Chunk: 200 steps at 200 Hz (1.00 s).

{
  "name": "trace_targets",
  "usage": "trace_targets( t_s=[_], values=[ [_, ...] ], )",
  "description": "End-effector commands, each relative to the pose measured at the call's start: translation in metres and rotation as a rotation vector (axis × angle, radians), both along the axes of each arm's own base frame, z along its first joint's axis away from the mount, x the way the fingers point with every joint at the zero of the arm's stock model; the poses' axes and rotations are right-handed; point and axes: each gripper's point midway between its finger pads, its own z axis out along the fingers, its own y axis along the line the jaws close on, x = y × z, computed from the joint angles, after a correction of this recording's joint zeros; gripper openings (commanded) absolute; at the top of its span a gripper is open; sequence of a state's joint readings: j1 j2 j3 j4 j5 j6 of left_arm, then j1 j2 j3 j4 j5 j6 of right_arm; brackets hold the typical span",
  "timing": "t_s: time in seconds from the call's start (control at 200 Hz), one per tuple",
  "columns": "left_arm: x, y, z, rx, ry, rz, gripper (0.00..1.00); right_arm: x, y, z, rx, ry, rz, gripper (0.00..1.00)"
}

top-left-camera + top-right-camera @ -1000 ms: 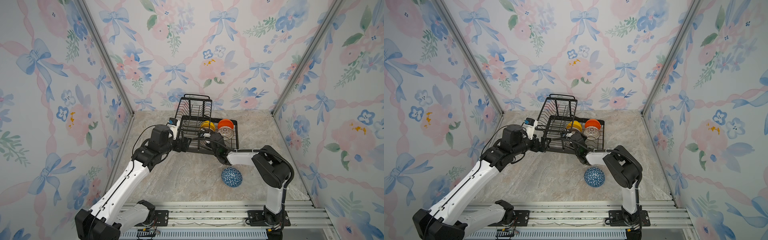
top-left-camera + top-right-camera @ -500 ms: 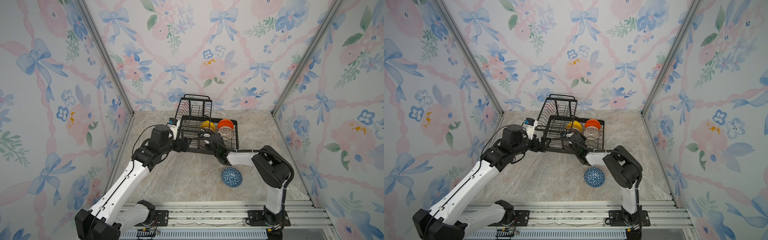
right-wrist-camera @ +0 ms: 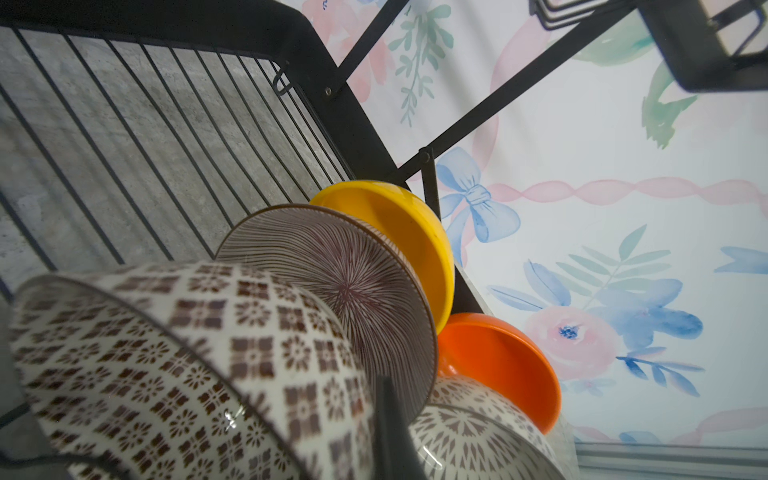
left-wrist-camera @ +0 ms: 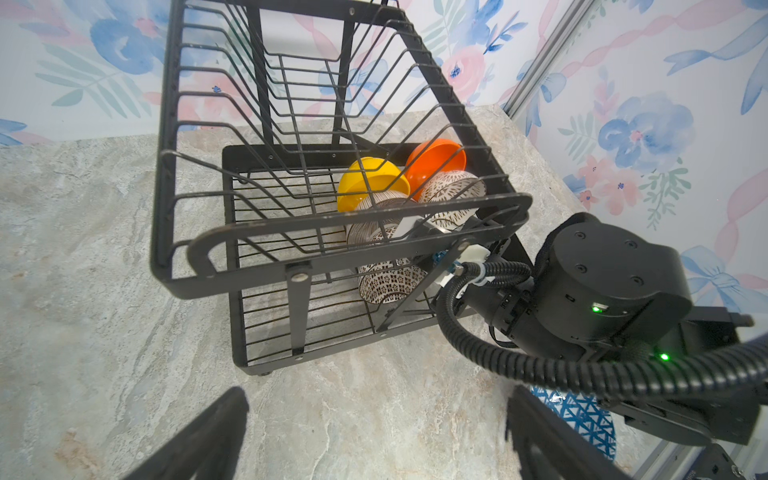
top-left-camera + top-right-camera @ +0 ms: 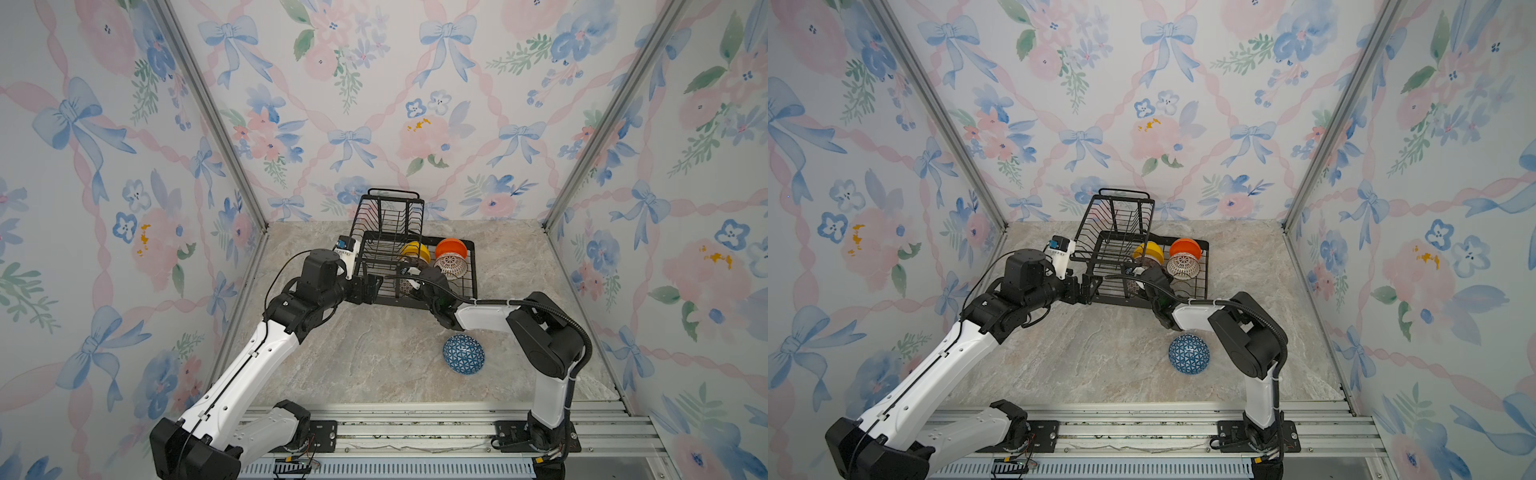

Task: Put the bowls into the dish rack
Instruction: 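Set the brown-patterned bowl upright in the rack with the right gripper, then open the right gripper and withdraw it while the left moves toward the blue bowl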

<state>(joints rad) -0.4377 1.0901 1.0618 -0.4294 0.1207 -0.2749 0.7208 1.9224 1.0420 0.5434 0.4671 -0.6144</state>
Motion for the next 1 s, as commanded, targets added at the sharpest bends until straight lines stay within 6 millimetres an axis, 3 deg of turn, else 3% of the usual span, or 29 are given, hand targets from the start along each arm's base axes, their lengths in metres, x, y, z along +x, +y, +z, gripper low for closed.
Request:
trace_targets(
  t_s=[0.0,0.24,0.45,0.665,0.995],
  values=[
    [-0.002,0.002,-0.011,-0.006,0.041,0.011,0.98,-0.018,0.007,-0.007,0.029,0.086,0.069,0.02],
    [-0.003,0.002,-0.011,-0.006,0.041,0.012,0.98,-0.022,0.008,-0.01,0.045,0.12,0.087,0.05],
    [-0.002,0.003,-0.012,-0.005,0.042,0.016,0.98,-0.023,0.009,-0.011,0.045,0.145,0.095,0.2],
    [-0.001,0.002,-0.014,-0.002,0.047,0.015,0.98,-0.023,0.008,-0.01,0.038,0.144,0.093,0.26],
    [-0.001,0.002,-0.014,-0.002,0.048,0.015,0.98,-0.023,0.003,0.006,0.039,0.127,0.088,0.46]
  ],
)
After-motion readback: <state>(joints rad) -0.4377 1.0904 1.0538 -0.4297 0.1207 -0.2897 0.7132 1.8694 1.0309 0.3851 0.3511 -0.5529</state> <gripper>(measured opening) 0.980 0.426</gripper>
